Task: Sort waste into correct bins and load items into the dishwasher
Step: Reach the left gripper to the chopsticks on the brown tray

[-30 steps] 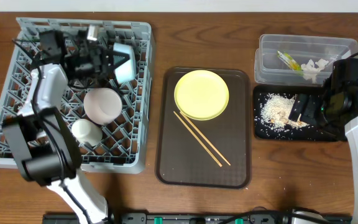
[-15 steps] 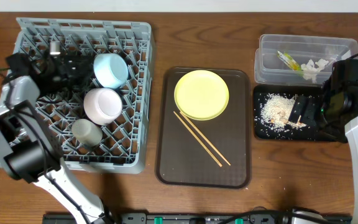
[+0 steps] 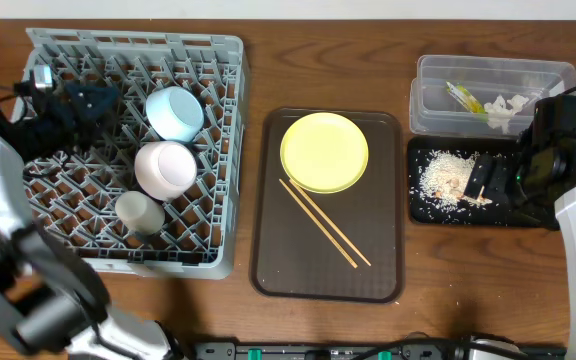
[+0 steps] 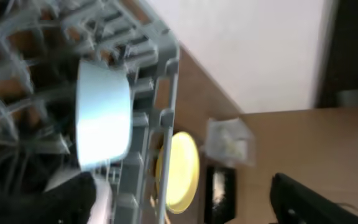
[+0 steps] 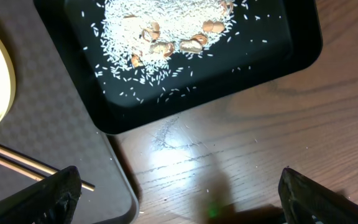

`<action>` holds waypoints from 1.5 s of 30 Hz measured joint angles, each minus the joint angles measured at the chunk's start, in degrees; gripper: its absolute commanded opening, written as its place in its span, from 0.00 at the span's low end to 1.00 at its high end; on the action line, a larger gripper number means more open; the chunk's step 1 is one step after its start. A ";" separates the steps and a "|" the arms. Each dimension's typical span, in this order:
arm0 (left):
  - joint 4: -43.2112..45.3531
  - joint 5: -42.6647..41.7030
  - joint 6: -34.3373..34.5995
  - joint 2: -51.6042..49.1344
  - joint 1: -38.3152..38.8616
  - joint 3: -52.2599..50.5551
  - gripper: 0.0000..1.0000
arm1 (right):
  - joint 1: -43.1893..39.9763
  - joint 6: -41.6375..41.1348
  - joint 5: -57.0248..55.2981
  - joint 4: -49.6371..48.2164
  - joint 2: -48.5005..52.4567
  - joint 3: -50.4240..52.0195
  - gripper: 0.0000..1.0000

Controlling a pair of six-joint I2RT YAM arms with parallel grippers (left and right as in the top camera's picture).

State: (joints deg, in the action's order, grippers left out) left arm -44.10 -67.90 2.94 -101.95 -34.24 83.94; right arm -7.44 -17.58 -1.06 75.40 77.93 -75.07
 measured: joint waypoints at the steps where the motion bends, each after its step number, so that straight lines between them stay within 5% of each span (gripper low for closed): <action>1: -2.69 2.82 0.13 2.58 1.11 0.11 0.93 | 0.00 0.02 0.00 0.00 0.00 0.00 0.99; 12: -20.35 35.43 8.33 15.52 30.88 0.20 0.94 | 0.00 0.02 -0.02 -0.07 0.00 0.00 0.99; 26: -11.02 52.11 30.14 8.13 63.98 -6.84 0.94 | 0.00 0.04 0.00 0.02 0.00 0.00 0.99; 35: -9.33 60.94 39.28 -3.45 74.73 -7.02 0.87 | 0.00 0.22 -0.02 0.02 0.00 0.00 0.99; 45: -9.09 62.31 45.20 -12.31 76.13 -7.10 0.87 | 0.00 0.66 -0.02 0.02 0.00 0.00 0.99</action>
State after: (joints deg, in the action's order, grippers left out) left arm -53.19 -5.58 48.14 -114.26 41.89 76.84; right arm -7.44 -16.93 -1.08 75.42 77.93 -75.07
